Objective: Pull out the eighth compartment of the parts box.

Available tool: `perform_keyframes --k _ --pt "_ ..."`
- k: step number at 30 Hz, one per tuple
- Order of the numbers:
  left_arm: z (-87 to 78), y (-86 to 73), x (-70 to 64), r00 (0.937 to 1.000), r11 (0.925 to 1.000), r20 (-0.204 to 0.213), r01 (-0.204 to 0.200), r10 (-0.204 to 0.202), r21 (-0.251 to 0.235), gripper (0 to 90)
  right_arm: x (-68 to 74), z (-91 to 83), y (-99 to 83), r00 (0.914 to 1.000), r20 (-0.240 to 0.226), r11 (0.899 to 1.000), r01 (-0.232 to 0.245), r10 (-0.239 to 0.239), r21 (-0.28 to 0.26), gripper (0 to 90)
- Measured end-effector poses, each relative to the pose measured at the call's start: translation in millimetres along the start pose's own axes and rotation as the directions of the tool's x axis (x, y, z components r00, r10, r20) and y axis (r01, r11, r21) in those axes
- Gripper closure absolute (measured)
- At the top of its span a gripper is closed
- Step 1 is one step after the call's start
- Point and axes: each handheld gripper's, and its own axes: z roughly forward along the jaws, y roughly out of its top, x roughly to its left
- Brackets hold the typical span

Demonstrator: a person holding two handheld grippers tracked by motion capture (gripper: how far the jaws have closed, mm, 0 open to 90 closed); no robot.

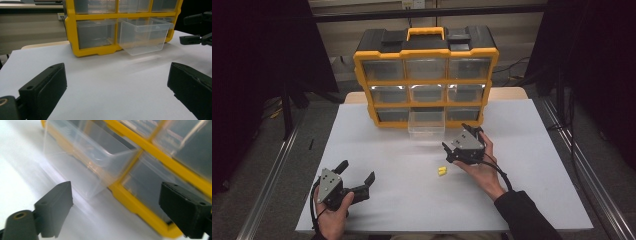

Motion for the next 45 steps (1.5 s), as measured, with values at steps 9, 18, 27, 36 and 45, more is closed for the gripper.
perform_keyframes --k 9,18,27,36,45 --pt "-0.2 -0.1 0.5 0.9999 1.0000 -0.009 0.009 -0.009 -0.002 2.4 -21.0 -8.5 -11.1 0.9418 -0.128 0.950 -0.309 0.311 0.033 4.1" --pt "-0.3 0.1 0.8 0.9999 1.0000 -0.009 0.010 -0.010 -0.002 2.4 -32.1 -26.3 -17.6 0.8961 -0.166 0.909 -0.417 0.412 0.000 1.5" --pt "-0.1 0.4 -0.2 0.9998 0.9998 -0.007 0.018 -0.018 -0.005 2.4 -37.9 -50.1 -29.2 0.8937 -0.140 0.896 -0.439 0.426 -0.070 0.8" --pt "-1.9 0.1 -0.8 1.0000 1.0000 0.001 0.007 -0.007 -0.005 2.4 -43.2 -71.0 -40.3 0.8938 -0.101 0.889 -0.446 0.437 -0.102 0.8" --pt "-3.7 -0.7 -2.1 1.0000 1.0000 -0.001 0.005 -0.005 -0.005 2.7 -50.7 -97.4 -55.8 0.8879 -0.048 0.879 -0.460 0.458 -0.125 0.8"
